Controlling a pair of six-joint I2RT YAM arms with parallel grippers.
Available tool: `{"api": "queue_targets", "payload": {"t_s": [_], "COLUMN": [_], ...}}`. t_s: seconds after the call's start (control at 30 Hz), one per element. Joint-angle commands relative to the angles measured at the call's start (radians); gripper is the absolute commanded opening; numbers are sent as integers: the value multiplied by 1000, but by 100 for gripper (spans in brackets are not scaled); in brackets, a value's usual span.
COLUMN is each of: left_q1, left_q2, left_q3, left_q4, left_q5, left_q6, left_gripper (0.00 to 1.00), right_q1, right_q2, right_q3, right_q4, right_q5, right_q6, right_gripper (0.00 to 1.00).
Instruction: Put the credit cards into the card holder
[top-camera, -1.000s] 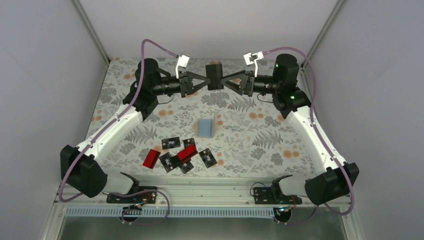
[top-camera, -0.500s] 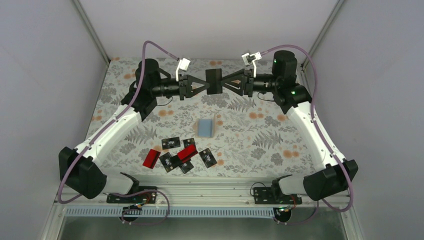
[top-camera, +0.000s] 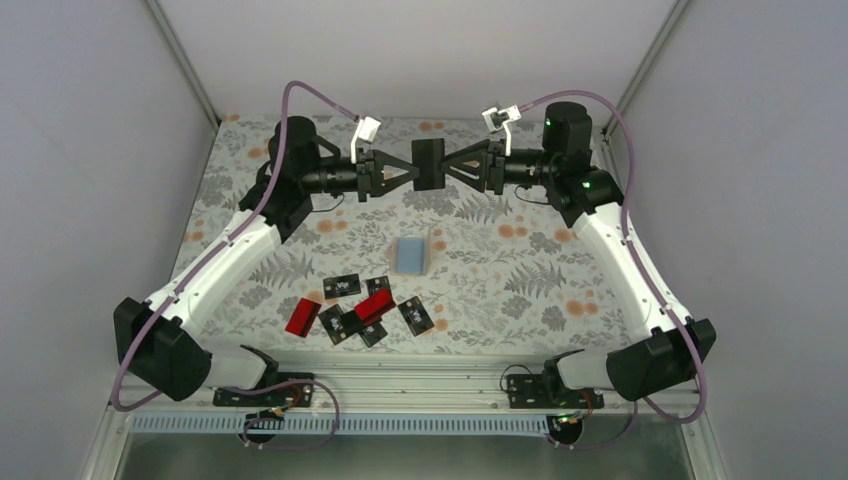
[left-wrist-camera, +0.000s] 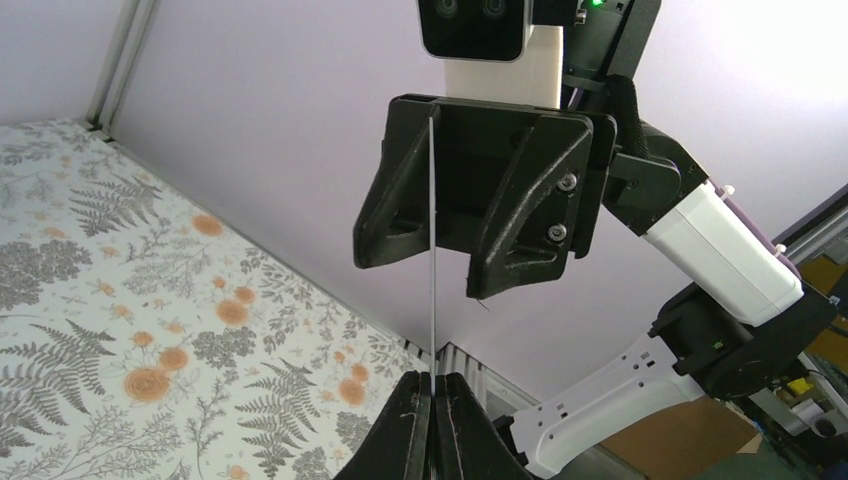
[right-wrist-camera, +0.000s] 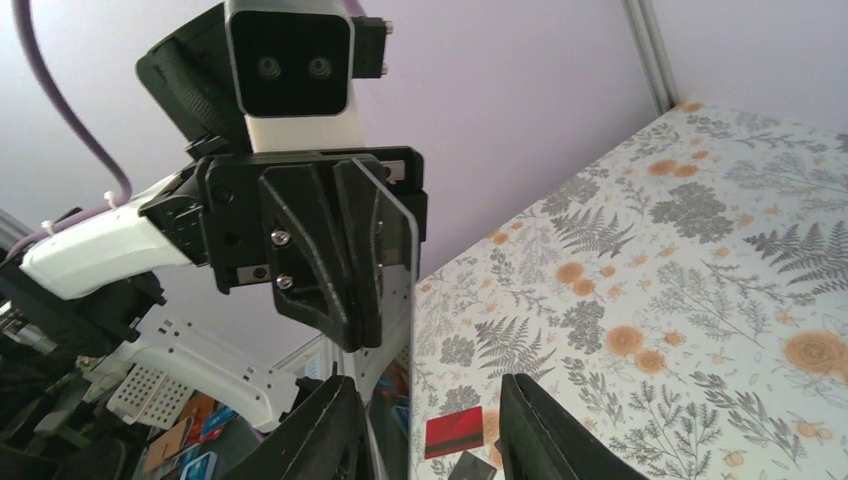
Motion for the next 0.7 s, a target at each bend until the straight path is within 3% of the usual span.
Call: {"api": "queue_targets", "payload": {"t_s": [0.0,0.27,0.53,0.67], "left_q1": [-3,-16,-22,-24], "left_q2": [-16,-10,-5,-2], "left_q3": [34,37,39,42], "left_q4": [9,7,1,2], "left_q5": [20,24,24,23], "left_q6": [16,23,28,28], "left_gripper": [2,2,2,2], "right_q1": [-3,-1,1,4], "right_q2": [3,5,12,12], "right_q3": [17,9,14,11], "right_q4": [23,70,67,61], "right_q5": [-89,-189,-195,-193], "right_q6": [-2,34,36,35], "right_gripper": [36,26,14,13]}}
